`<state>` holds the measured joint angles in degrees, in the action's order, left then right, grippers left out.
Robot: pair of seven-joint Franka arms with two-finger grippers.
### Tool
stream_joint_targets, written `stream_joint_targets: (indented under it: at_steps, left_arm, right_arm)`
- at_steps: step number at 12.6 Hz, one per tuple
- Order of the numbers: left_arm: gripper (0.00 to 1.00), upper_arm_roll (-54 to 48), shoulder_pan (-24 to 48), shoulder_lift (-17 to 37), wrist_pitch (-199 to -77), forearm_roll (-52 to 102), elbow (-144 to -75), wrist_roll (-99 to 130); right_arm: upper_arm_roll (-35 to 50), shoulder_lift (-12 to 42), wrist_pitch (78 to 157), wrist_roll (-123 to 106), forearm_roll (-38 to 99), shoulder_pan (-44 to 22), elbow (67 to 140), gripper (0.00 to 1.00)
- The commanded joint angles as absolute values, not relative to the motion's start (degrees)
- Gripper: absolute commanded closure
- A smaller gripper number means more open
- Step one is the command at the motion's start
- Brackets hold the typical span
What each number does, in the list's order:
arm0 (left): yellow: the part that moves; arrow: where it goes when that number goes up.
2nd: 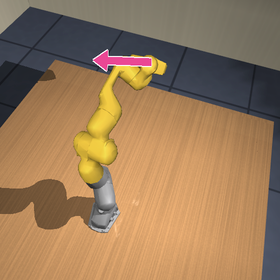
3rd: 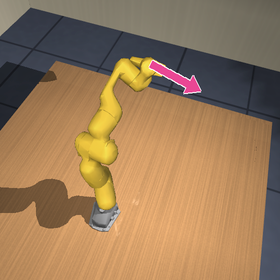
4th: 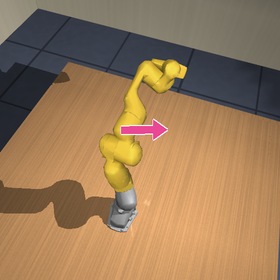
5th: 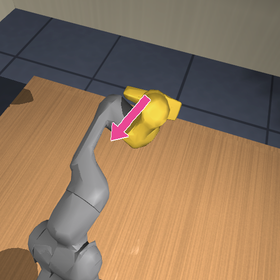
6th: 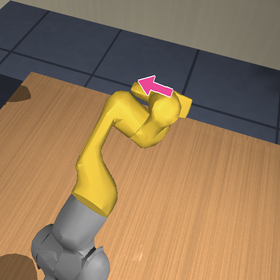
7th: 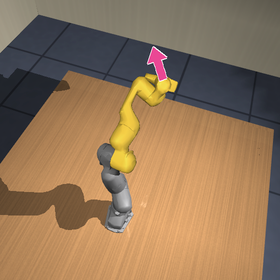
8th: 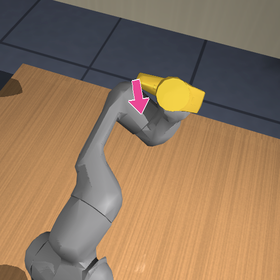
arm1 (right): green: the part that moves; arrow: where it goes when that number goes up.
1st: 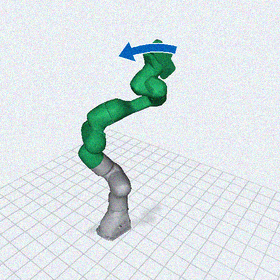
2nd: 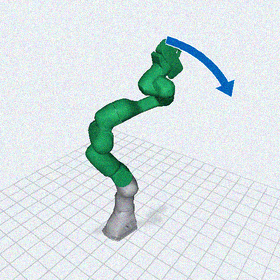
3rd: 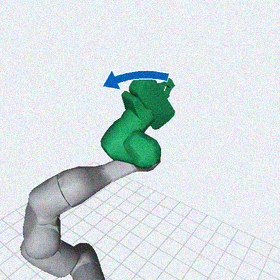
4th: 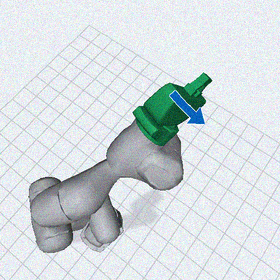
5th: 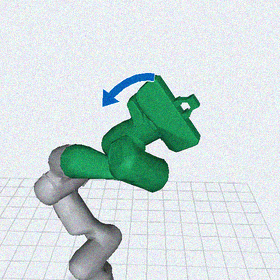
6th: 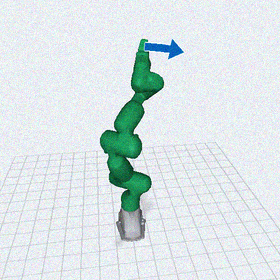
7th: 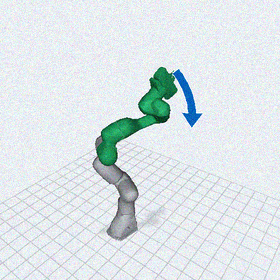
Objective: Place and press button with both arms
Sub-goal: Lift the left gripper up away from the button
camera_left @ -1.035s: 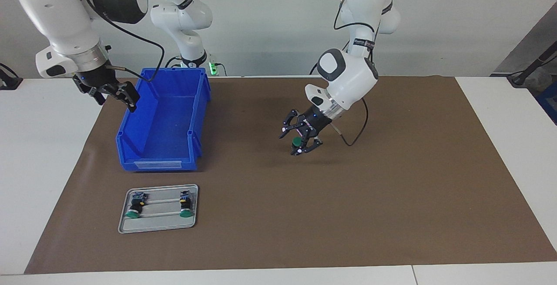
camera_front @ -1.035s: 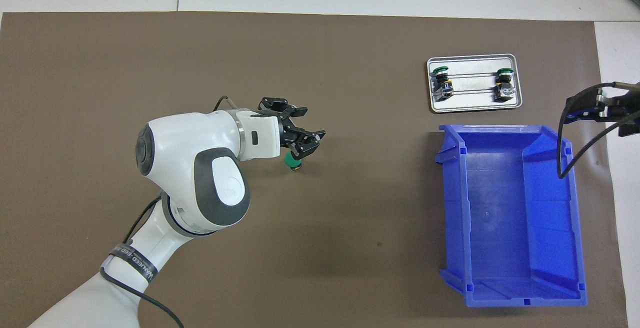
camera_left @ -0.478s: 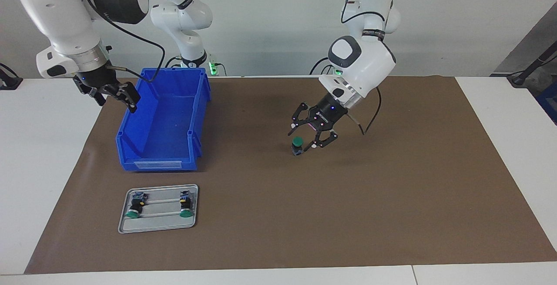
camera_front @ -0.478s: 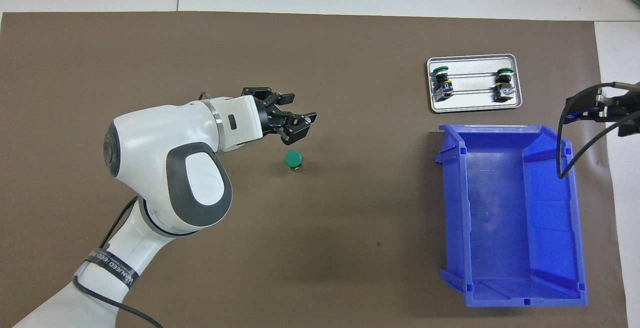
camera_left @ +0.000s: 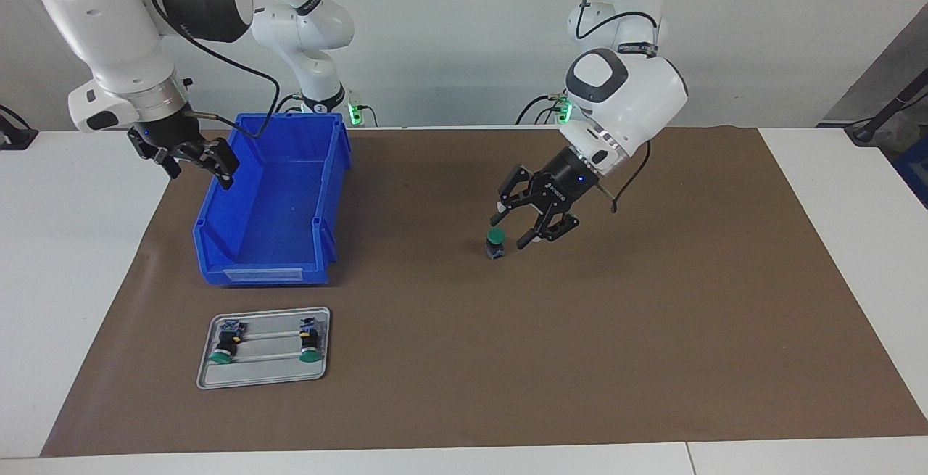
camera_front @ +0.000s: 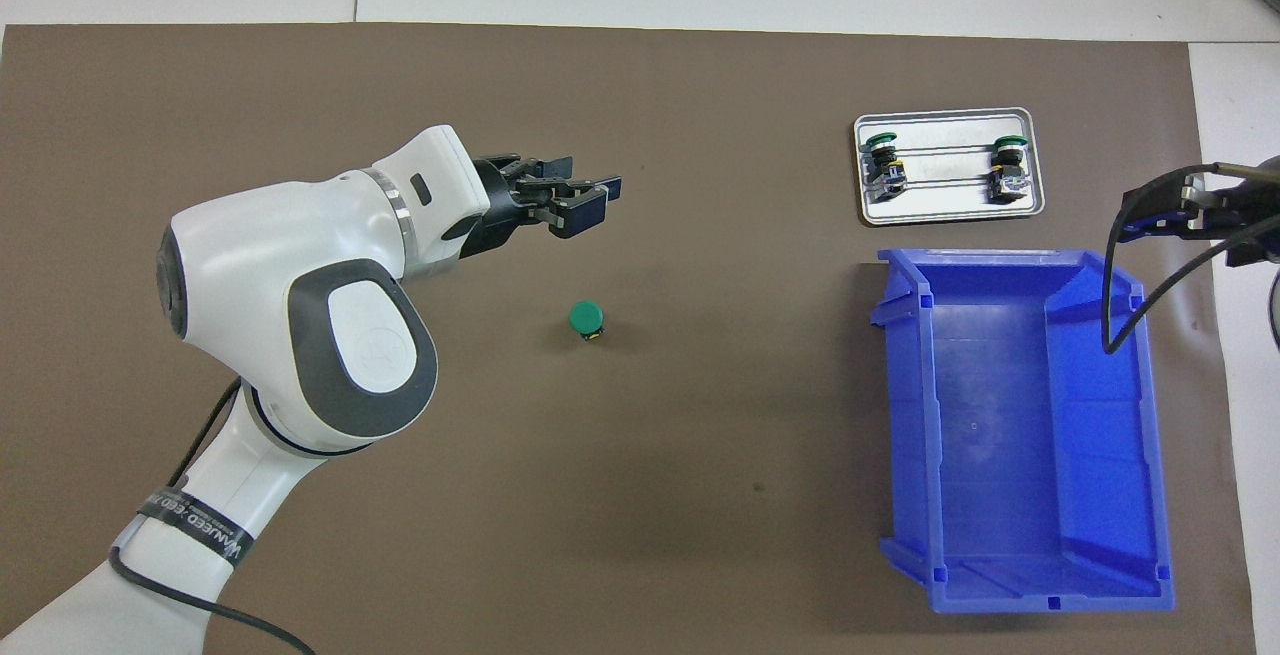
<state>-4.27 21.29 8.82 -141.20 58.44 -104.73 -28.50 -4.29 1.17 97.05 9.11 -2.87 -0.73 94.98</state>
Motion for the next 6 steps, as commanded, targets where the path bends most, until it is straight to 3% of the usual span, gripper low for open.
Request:
stream_joint_targets:
  at_steps: [1,6]
  left_arm:
    - [0.35,-4.7,17.8,9.4,-129.3,49.1,-99.0,-18.7]
    - [0.36,-4.7,17.7,12.2,-113.2,28.6,-88.9,-0.3]
  right_arm:
    - [-4.3,-0.6,97.8,4.1,1.4,-0.2,96.8,0.00]
    - [-4.5,0.6,96.6,4.7,0.7,-0.2,94.0,0.00]
